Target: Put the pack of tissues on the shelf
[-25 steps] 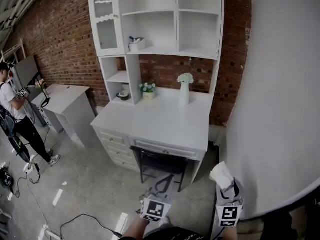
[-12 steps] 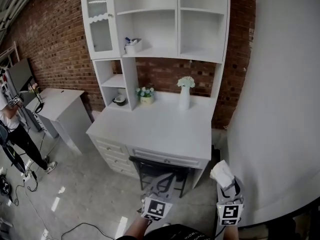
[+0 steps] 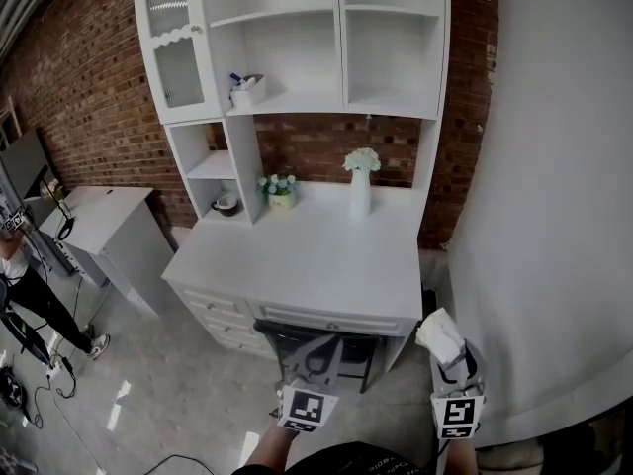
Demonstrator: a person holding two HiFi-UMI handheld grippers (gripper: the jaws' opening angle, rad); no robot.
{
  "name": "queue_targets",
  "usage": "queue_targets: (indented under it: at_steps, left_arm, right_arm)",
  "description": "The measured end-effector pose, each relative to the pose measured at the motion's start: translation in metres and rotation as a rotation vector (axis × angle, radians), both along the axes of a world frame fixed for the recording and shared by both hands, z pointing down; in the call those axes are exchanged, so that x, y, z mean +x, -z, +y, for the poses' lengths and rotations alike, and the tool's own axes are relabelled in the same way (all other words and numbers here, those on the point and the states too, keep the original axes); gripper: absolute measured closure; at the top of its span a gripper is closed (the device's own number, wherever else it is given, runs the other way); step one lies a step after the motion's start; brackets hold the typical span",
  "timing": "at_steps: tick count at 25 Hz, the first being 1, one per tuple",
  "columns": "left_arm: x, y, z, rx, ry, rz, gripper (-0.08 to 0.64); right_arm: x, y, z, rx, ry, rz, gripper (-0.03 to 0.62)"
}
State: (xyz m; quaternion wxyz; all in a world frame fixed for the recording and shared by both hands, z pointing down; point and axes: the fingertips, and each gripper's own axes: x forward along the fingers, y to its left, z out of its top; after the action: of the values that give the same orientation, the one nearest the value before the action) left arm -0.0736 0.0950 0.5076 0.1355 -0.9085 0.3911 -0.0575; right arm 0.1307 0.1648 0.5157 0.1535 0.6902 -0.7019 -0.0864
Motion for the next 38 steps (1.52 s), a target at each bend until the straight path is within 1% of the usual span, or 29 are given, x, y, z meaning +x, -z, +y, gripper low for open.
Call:
queue_targets:
  at_steps: [8,11,16,26,29,33,36,38]
  left_arm:
    - [-0.011,-0.006,-0.013,-0.012,0.016,0.002,0.549]
    - [-0.016,-0.009,-0.02,-0.018,0.032,-0.006,0.549]
    - [-0.018,-0.01,-0.039,-0.025,0.068,0.005,0.549]
    - [0.015,-0.014,-0.087,-0.045,0.084,0.005,0.549]
    - [0.034,-0.016,-0.102,-0.059,0.077,0.014,0.549]
    - [0.049,-0.019,-0.123,-0.056,0.086,-0.019,0.549]
    - [0.057,-0.023,-0.137,-0.04,0.11,-0.077,0.549]
    - [0.063,-0.025,-0.147,-0.045,0.117,-0.085,0.549]
  right_arm:
    - [-0.007,-0.005,-0.018,-0.003,0.006,-0.011,0.339]
    - [-0.009,-0.006,-0.026,-0.007,0.017,-0.008,0.339]
    - [-0.005,-0.004,-0.047,-0.003,0.035,0.002,0.339]
    - [0.022,-0.007,-0.099,-0.022,0.074,0.014,0.339]
    - [0.041,-0.009,-0.118,-0.024,0.071,0.007,0.339]
    - [0.059,-0.008,-0.145,-0.021,0.075,-0.005,0.339]
    - [0.068,-0.007,-0.164,-0.028,0.087,-0.004,0.339]
    - [0.076,-0.008,-0.175,-0.033,0.089,-0.013,0.339]
